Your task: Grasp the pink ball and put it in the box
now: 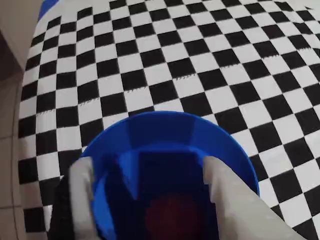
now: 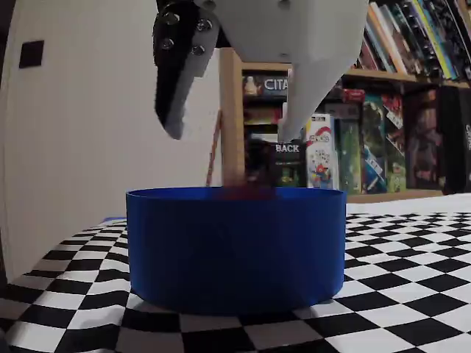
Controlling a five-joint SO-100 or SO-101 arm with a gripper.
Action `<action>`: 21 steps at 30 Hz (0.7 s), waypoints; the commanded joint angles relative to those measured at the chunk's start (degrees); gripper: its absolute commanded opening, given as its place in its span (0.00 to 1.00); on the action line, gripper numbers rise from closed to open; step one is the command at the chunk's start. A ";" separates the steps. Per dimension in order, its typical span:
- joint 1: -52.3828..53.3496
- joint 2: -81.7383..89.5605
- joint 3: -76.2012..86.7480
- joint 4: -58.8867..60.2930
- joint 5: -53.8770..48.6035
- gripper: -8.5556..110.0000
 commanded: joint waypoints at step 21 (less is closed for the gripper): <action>13.80 16.96 1.76 -6.06 18.02 0.07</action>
